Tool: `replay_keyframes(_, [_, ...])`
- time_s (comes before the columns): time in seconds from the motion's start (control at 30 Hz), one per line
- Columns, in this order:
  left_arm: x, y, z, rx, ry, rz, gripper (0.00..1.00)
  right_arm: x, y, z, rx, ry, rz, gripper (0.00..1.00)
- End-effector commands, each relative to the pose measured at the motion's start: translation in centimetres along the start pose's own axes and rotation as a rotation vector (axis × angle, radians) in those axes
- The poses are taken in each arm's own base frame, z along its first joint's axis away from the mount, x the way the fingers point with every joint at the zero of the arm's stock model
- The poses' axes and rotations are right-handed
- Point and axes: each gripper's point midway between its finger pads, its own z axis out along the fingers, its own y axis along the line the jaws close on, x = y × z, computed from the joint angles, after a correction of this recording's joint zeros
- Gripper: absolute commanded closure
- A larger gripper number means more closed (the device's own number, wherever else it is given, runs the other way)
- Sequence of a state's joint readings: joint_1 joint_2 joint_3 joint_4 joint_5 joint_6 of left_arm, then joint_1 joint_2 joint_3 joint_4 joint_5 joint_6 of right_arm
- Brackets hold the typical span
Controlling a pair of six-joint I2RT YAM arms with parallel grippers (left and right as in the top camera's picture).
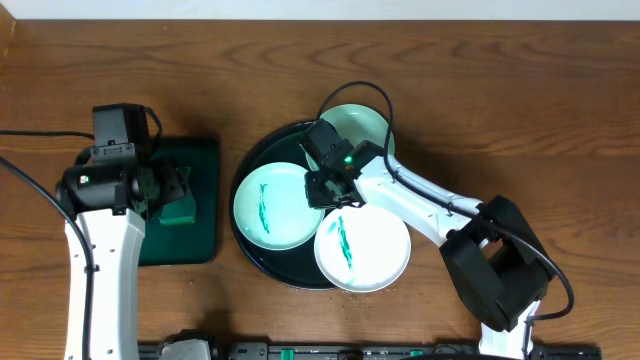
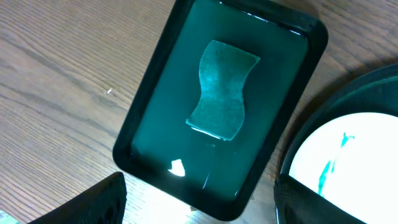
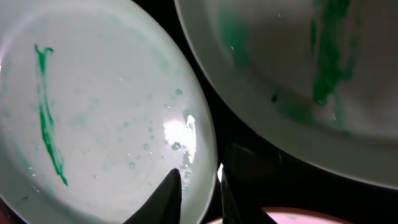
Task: Clean dirty plates on tray and stack at the side
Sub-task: 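Grasp the green sponge from the water tray with the left gripper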
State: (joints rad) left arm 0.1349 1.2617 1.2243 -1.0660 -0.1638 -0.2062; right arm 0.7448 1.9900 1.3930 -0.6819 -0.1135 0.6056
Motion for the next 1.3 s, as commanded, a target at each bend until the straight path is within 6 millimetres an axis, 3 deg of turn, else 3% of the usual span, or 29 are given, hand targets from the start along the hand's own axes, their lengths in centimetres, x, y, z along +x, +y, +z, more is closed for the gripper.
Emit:
replay_keyframes(0.0, [-0.2,0.3,0.2,-0.016,0.0,-0.013,0.23,-0.4,-0.6,0.9,0.039,-0.006,0.033,0.8])
replay_keyframes(0.3, [-0.2,0.2,0.6,-0.02,0.015,-0.01,0.24,-0.3,-0.4,2.6,0.018,0.011,0.033,0.81])
replay_keyframes(0.4, [-0.2,0.1,1.1,-0.024,0.025,-0.007,0.23,-0.5,-0.3,2.8,0.014,0.007,0.033,0.92])
replay_keyframes(0.53, [0.0,-0.1,2.3,-0.036,0.069,0.003,0.24,-0.4,-0.3,3.3,0.011,0.014,0.034,0.98])
replay_keyframes(0.77, [1.1,-0.1,6.0,-0.052,0.21,0.057,0.23,-0.4,-0.5,3.3,-0.001,0.027,0.04,0.99])
replay_keyframes(0.9, [1.5,-1.9,8.5,0.1,0.29,0.149,0.24,-0.3,-0.4,3.3,-0.006,0.032,0.03,0.99])
replay_keyframes(1.27, [0.7,-2.6,14.8,0.131,0.323,0.204,0.33,-0.2,-0.1,3.3,-0.024,0.039,0.006,0.99])
